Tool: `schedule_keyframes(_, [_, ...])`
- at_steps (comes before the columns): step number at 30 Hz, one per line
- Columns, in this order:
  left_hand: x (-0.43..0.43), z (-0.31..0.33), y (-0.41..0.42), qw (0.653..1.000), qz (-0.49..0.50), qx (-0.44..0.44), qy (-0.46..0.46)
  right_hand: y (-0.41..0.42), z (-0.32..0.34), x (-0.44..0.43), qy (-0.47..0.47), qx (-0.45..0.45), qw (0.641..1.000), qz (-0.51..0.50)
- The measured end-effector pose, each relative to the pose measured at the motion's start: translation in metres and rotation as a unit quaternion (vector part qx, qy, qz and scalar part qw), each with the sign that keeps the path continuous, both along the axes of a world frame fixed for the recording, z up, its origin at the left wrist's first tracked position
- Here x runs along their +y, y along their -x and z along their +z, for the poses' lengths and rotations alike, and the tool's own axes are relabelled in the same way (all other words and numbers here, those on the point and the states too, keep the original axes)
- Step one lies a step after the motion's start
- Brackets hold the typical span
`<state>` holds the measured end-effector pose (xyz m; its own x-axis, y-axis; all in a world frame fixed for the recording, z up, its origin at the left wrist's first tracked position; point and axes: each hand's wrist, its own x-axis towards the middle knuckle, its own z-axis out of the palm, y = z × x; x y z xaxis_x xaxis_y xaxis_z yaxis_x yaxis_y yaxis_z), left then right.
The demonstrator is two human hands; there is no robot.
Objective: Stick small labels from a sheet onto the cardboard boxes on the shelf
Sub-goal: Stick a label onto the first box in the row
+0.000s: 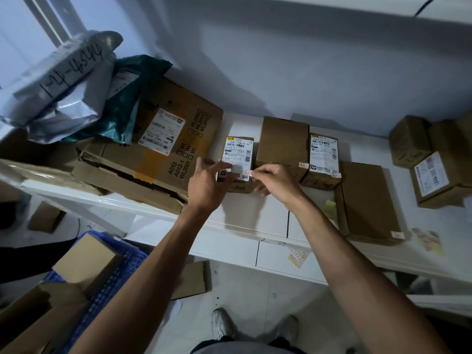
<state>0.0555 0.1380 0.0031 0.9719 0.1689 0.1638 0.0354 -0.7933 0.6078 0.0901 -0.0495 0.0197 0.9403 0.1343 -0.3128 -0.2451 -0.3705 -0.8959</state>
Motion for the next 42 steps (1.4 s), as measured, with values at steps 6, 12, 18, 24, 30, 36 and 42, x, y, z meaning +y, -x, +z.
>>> schedule_keyframes(6, [-0.002, -0.003, -0.007, 0.998, -0.033, -0.051, 0.007, -0.001, 0.004, 0.001, 0.008, 0.008, 1.0, 0.007])
schedule_keyframes(12, [-0.003, -0.019, -0.01, 0.991, -0.083, -0.099, -0.021, 0.002, 0.003, 0.001, 0.014, 0.01, 1.0, 0.012])
schedule_keyframes(18, [-0.006, -0.02, -0.009, 0.995, -0.068, -0.072, 0.031, 0.003, 0.002, 0.003, 0.02, 0.009, 1.0, 0.008])
schedule_keyframes(24, [-0.007, -0.02, -0.01, 0.994, -0.052, -0.07, 0.061, 0.0, 0.002, 0.002, 0.032, 0.013, 0.999, 0.007])
schedule_keyframes(30, [-0.009, -0.02, -0.011, 0.995, -0.052, -0.066, 0.061, -0.002, -0.002, 0.005, 0.071, 0.015, 0.997, -0.004])
schedule_keyframes(36, [-0.008, -0.02, -0.01, 0.995, -0.054, -0.066, 0.059, -0.002, -0.002, 0.009, 0.096, 0.006, 0.995, -0.018])
schedule_keyframes(42, [-0.007, -0.021, -0.011, 0.995, -0.052, -0.063, 0.054, -0.004, -0.002, 0.01, 0.109, 0.011, 0.994, -0.019])
